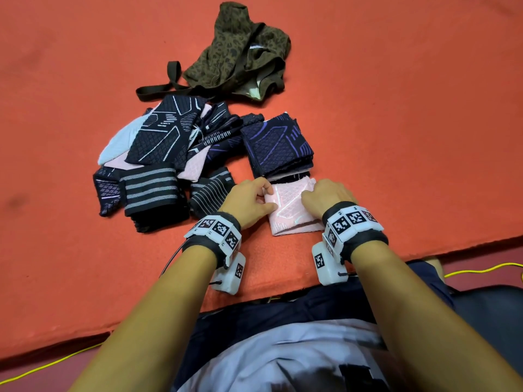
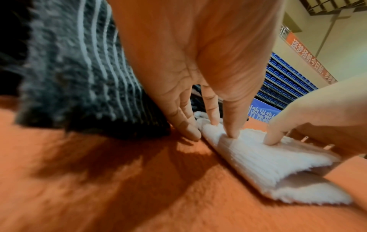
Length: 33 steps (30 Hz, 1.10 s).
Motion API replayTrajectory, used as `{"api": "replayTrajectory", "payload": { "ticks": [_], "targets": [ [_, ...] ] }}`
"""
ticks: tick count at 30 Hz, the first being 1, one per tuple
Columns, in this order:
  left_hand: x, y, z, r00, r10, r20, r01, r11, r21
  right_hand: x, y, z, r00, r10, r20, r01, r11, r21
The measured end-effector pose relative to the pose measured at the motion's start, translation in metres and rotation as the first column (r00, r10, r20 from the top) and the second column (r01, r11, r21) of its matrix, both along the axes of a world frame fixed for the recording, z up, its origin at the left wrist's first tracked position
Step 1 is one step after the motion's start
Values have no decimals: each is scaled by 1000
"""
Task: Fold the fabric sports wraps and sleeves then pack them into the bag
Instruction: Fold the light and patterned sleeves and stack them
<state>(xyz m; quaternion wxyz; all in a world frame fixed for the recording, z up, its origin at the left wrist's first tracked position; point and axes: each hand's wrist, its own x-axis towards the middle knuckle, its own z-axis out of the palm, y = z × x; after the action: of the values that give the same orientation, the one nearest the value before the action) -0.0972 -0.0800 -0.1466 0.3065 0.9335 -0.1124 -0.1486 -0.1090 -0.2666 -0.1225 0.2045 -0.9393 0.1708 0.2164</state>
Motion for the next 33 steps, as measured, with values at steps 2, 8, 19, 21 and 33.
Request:
{"api": "replayTrajectory", "payload": {
  "ticks": [2,8,19,21,33],
  "targets": [
    [0,1,0,1000,-14,-2,14,1000,-6,0,-1,0,1000,-4,-24,4,1000,-20],
    [0,-1,-2,999,-34,-18,34,999,-6,-1,-1,1,999,-12,-35,10,999,-50],
    [-3,-19,8,993,-113,18,113,993,-37,3,-3,-1,997,-82,-4,83,994,77],
    [-1,-23,15,994,-109,29,110,992,-68,3,-4,0,993,-116,7,114,986,126],
    [2,-31,41,998,-22,63,38,961,-274,5,-16,24,940,-256,226,175,929,325]
  ]
}}
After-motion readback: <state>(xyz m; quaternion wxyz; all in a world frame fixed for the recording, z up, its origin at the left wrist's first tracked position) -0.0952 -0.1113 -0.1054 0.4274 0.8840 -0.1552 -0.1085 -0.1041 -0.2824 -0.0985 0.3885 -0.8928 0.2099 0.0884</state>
